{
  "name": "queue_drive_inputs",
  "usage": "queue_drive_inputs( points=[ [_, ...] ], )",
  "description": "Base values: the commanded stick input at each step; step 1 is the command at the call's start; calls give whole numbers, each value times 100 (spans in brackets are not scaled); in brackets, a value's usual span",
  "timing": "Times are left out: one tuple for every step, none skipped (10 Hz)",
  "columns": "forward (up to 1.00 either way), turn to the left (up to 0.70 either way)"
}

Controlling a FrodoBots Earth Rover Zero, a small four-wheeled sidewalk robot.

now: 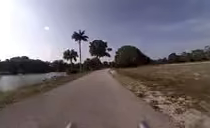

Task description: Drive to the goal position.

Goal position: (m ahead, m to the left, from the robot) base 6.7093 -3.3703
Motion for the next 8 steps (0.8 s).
queue_drive_inputs(
  points=[
    [100, 31],
    [100, 4],
    [100, 3],
    [100, 3],
    [100, 3],
    [100, 3],
    [100, 3],
    [100, 3]
  ],
)
